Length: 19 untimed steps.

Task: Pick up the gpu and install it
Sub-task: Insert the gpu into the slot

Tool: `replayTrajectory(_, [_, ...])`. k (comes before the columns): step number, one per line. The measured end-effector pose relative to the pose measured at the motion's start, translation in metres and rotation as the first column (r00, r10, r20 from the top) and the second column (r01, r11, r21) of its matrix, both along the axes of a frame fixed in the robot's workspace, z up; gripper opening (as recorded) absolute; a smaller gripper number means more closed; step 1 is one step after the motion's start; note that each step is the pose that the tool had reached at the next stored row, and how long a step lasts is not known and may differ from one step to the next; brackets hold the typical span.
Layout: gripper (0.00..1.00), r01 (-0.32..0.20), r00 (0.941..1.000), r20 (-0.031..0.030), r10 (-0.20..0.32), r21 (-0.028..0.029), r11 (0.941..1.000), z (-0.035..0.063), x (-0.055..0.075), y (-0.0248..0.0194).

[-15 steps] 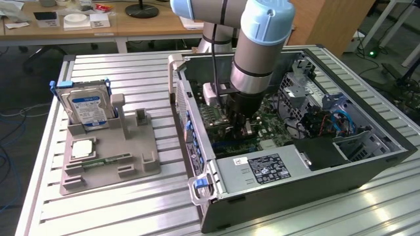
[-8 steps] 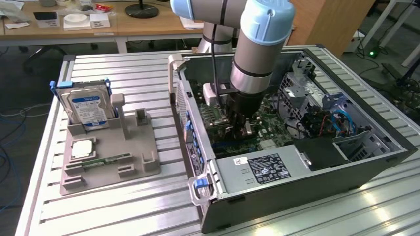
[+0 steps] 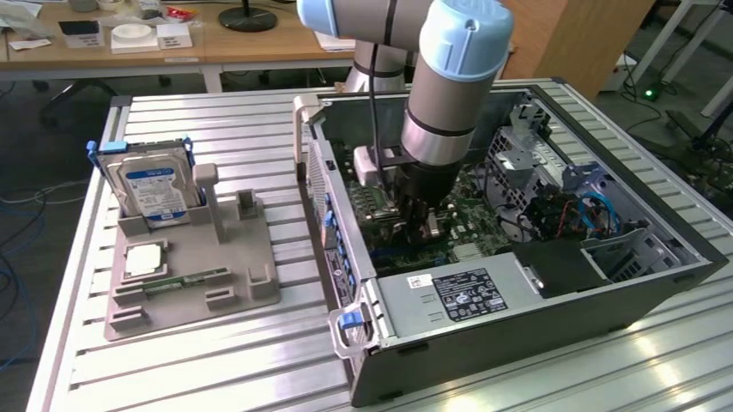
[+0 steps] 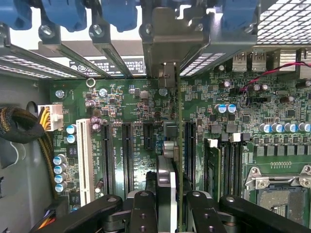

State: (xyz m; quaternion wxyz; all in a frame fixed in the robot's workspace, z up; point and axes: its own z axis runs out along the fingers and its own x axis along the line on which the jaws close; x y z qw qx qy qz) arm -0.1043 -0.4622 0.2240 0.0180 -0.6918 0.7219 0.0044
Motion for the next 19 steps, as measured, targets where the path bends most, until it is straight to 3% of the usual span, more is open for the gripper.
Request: replayTrajectory(19, [0.28, 0.0, 1.0, 0.0001, 0.0, 0.0003, 1.0, -0.0063, 0.0, 0.0001])
